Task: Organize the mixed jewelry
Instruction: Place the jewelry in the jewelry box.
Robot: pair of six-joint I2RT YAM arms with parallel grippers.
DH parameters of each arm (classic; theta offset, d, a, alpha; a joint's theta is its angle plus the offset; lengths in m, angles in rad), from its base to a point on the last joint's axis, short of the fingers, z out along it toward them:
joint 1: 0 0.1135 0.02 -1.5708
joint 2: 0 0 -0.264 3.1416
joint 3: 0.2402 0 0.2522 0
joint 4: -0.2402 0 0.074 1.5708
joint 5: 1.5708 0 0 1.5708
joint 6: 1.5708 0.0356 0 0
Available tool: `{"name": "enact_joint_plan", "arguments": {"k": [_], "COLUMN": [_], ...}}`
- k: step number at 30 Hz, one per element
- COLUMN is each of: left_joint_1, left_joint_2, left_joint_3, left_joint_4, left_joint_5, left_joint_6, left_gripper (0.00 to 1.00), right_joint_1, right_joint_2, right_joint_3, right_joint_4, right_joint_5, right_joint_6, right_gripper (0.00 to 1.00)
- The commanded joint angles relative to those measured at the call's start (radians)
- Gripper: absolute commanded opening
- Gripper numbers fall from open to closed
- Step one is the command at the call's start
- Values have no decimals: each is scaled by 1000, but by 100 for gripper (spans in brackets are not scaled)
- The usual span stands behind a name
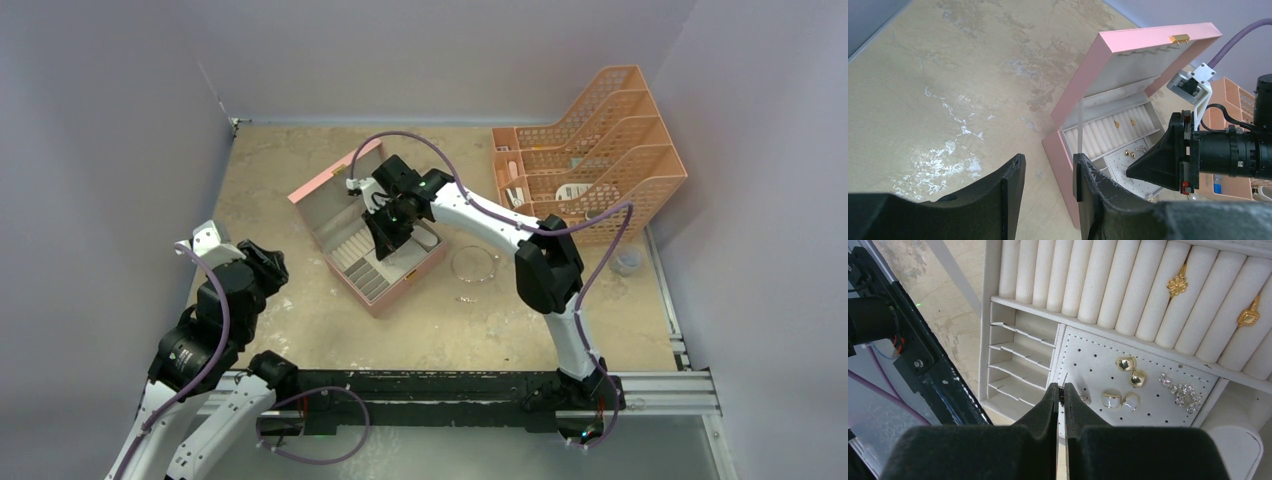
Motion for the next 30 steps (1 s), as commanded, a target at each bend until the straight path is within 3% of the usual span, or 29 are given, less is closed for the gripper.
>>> {"name": "enact_joint_plan", "arguments": {"k": [1,30], "left_joint_1": [2,2], "left_joint_2": [-5,-4], "left_joint_3": [30,29], "left_joint_4": [6,10], "left_joint_5": [-18,-16], "left_joint_6": [-5,-2], "left_gripper": [40,40], "right_joint_1": [1,4], "right_joint_2": [10,41], "right_joint_3": [3,0], "right_joint_4": [-8,1], "right_joint_5": [-30,30], "right_joint_6": [-19,-3], "right_gripper": [0,0]}}
